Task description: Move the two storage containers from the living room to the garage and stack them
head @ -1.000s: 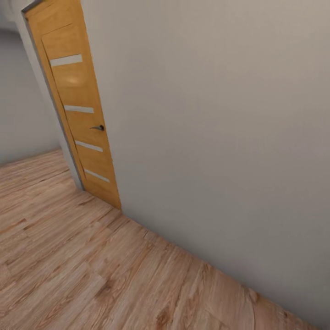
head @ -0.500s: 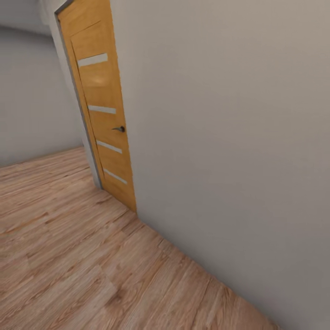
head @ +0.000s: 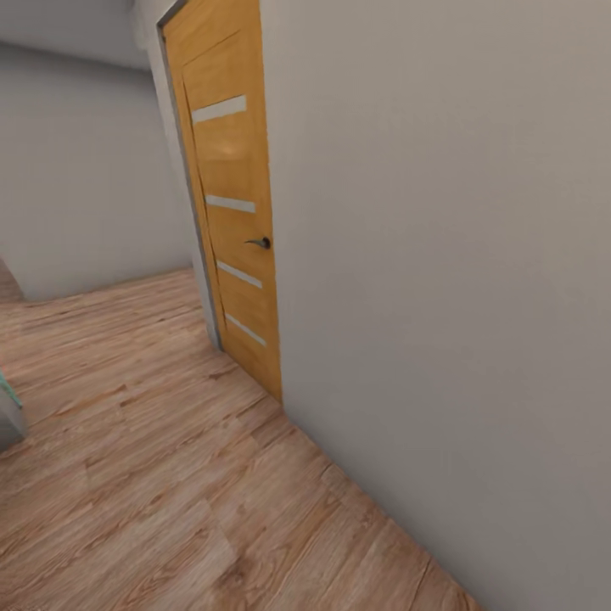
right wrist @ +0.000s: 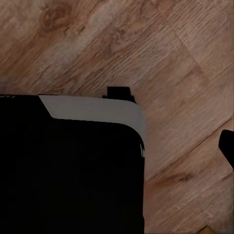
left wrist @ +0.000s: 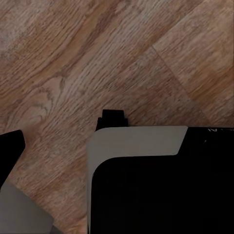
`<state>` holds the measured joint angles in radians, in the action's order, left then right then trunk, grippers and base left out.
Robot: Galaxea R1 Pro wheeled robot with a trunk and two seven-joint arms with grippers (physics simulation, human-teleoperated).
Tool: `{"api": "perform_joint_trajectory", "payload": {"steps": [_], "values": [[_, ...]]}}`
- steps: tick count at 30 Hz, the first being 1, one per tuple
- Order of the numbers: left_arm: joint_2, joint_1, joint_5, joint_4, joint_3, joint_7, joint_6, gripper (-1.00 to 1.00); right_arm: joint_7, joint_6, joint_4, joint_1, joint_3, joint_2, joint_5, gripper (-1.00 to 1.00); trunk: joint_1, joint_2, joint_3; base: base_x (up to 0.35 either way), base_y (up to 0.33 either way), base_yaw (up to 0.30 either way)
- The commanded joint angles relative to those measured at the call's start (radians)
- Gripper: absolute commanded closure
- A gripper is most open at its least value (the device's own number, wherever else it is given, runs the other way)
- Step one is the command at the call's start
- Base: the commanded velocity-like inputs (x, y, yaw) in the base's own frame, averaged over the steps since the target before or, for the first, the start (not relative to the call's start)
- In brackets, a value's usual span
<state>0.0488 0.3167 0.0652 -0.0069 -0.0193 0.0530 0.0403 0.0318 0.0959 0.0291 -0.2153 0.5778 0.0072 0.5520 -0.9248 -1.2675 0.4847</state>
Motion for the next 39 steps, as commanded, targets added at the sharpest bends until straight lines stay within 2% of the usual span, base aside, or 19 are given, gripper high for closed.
{"api": "perform_joint_trajectory", "payload": {"steps": [1, 39], "values": [[0.0, 0.0, 0.007, -0.001, -0.002, 0.004, 0.004, -1.0, 0.0, 0.005, 0.003, -0.001, 0.008, 0.001, 0.008, -1.0, -0.001, 0.0, 0.001, 0.296, 0.0, 0.27], [0.0, 0.0, 0.007, -0.001, -0.002, 0.004, 0.004, -1.0, 0.0, 0.005, 0.003, -0.001, 0.008, 0.001, 0.008, -1.0, -0.001, 0.0, 0.001, 0.291, 0.0, 0.27]]}}
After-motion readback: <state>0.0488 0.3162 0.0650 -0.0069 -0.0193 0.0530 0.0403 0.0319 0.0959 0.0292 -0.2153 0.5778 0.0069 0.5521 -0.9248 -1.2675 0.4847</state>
